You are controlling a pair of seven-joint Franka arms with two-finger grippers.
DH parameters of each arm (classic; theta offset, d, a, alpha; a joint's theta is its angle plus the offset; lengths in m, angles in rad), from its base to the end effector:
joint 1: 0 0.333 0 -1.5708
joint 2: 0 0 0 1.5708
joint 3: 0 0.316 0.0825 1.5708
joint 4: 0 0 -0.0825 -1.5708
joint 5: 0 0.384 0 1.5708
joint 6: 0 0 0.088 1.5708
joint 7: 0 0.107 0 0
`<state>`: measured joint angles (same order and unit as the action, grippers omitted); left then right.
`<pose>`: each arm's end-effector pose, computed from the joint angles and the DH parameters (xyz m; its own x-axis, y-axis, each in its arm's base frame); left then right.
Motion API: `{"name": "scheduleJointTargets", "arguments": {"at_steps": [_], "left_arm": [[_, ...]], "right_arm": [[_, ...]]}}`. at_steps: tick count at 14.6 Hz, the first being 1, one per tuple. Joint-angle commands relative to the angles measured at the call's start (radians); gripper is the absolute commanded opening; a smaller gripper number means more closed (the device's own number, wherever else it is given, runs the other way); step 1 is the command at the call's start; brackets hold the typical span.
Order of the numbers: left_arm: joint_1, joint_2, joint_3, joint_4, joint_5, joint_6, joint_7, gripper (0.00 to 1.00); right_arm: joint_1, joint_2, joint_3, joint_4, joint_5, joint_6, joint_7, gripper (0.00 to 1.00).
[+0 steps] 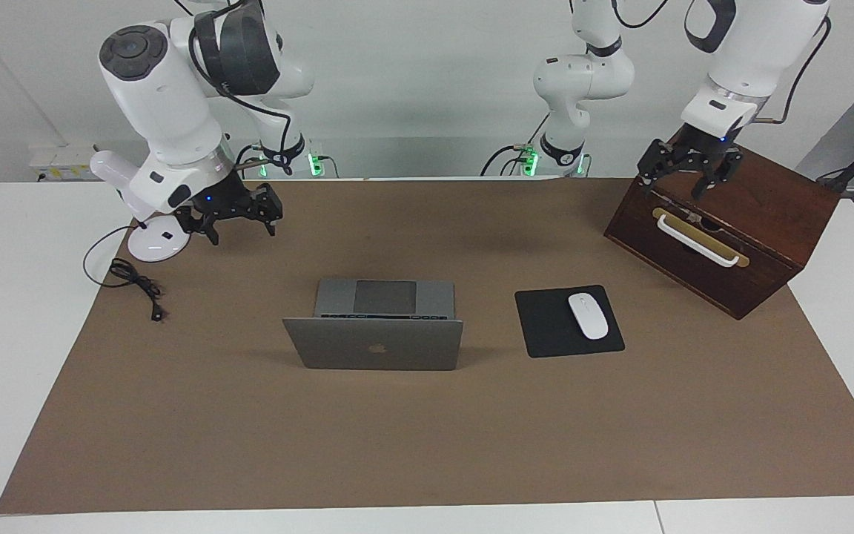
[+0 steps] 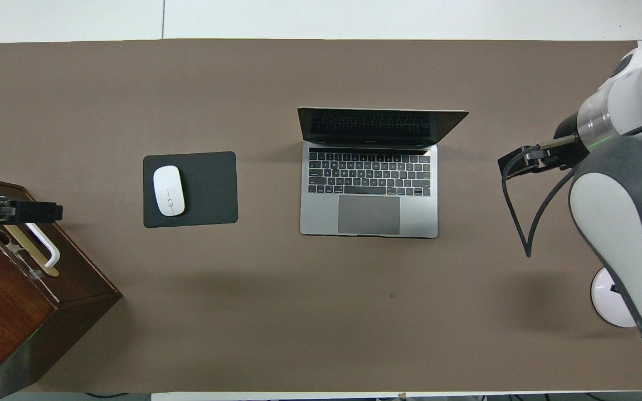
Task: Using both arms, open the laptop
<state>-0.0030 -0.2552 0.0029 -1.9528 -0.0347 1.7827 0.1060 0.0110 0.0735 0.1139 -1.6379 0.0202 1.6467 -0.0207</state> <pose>0.4882 -0.0029 0.5938 0.9912 -0.0986 0.0881 -0.1012 -0.9945 0.0260 0.5735 0.0720 0.5578 0.9876 0.1435 -0.0636 0.1419 -0.9894 -0.0297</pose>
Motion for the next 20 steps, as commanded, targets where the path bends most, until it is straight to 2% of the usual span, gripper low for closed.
{"name": "scheduleJointTargets", "arguments": {"at_steps": [1,3,7,12,14,17,20], "left_arm": [[0.017,0.005,-0.009,0.046,0.036,-0.046,-0.002,1.00],[0.015,0.037,-0.011,0.116,0.036,-0.132,-0.002,1.00],[0.015,0.171,-0.012,0.343,0.027,-0.314,-0.002,1.00],[0.017,0.169,-0.009,0.301,0.032,-0.304,-0.008,1.00],[0.018,0.169,-0.009,0.302,0.029,-0.295,-0.040,1.00],[0.017,0.169,-0.009,0.302,0.027,-0.290,-0.054,1.00],[0.017,0.171,-0.009,0.302,0.029,-0.275,-0.058,1.00]], "right_arm": [[0.003,-0.026,-0.017,-0.030,-0.012,0.015,0.005,1.00],[0.004,-0.024,-0.017,-0.028,-0.014,0.018,0.005,1.00],[0.004,-0.014,-0.020,-0.020,-0.017,0.050,0.002,1.00],[0.012,0.031,-0.039,0.039,-0.019,0.039,0.001,1.00],[0.024,0.020,-0.042,0.027,-0.019,0.025,0.005,1.00],[0.026,-0.056,-0.043,-0.066,-0.019,0.018,0.012,1.00],[0.026,-0.063,-0.051,-0.072,-0.019,0.015,0.010,1.00]]}}
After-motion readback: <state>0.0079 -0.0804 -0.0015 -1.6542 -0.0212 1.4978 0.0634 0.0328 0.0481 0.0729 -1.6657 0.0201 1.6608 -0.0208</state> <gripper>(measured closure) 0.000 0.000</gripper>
